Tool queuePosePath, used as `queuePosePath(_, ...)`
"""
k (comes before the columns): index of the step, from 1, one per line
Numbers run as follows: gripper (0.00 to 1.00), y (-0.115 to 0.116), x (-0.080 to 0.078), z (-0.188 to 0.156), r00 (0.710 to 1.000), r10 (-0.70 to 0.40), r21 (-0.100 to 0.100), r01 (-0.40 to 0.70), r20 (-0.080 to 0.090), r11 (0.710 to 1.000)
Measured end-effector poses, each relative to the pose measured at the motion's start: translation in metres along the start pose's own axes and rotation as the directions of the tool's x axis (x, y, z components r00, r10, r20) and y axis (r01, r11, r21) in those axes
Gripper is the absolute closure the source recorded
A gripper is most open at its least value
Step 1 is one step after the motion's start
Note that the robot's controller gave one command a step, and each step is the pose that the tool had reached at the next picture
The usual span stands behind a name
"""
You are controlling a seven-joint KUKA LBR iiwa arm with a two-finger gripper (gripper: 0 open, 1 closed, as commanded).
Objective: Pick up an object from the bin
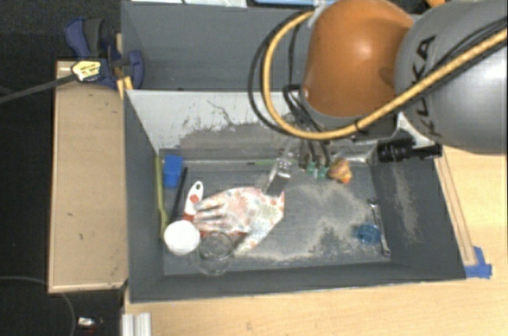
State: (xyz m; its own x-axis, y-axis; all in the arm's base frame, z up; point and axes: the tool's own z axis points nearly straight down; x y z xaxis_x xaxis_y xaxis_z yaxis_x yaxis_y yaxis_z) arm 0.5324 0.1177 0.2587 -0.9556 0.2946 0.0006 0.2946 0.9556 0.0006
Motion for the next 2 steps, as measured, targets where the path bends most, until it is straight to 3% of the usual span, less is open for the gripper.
queuePosePath(1,0.0,0.016,-0.006,0.029,0.995,0.096,-0.004,-0.096,0.006,0.995)
queuePosePath(2,0.0,0.053,-0.01,0.1,0.978,-0.209,-0.004,0.209,0.016,0.978)
